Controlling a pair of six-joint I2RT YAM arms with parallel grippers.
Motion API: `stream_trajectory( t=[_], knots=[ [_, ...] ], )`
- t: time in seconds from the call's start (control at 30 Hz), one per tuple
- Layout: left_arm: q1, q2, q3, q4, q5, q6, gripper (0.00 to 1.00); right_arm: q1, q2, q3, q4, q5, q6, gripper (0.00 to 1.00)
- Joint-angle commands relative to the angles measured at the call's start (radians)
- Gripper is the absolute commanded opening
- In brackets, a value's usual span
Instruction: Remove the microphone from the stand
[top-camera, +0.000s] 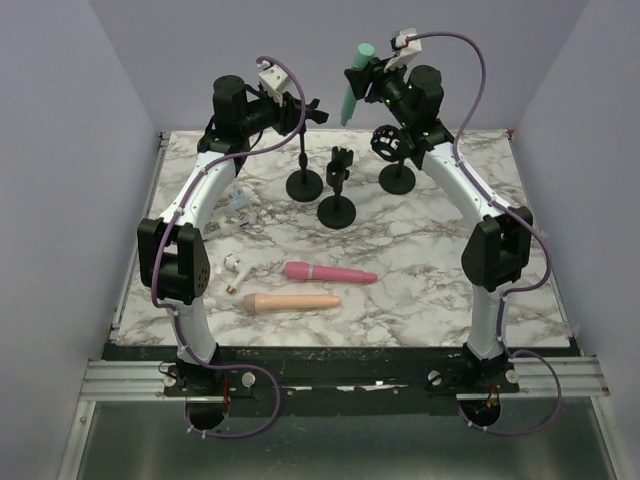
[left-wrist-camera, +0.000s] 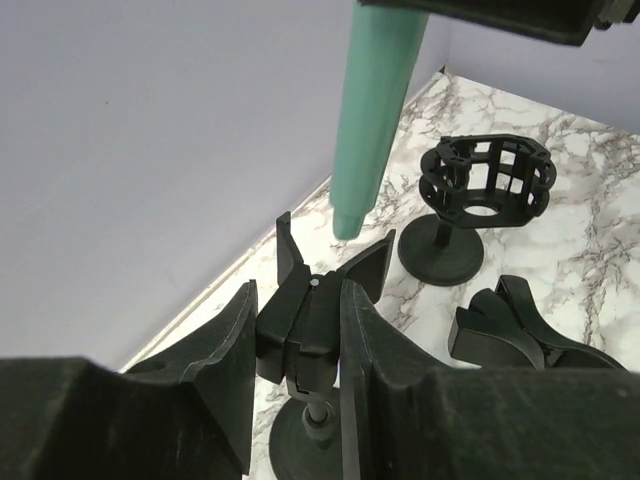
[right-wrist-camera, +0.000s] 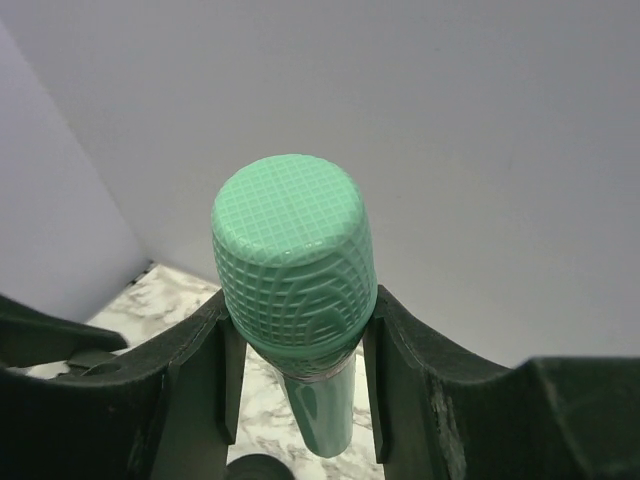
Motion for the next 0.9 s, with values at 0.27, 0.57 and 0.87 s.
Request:
stream_trajectory(
  t=[0.27, 0.57, 0.87],
  knots=[
    [-0.002, -0.014, 0.012, -0.008, -0.047, -0.164, 0.97, -0.033, -0.305, -0.201, -0.114, 0.122, -0.165, 0.01],
    [-0.002, -0.113, 0.047, -0.102, -0.131, -0.203, 0.99, -0.034, -0.520, -0.384, -0.187, 0.158, -0.279, 0.01],
    [0.023, -0.308, -0.024, -0.272, -0.355, -0.389, 0.99, -0.033, -0.651, -0.498, -0.359, 0.061, -0.436, 0.01]
  ],
)
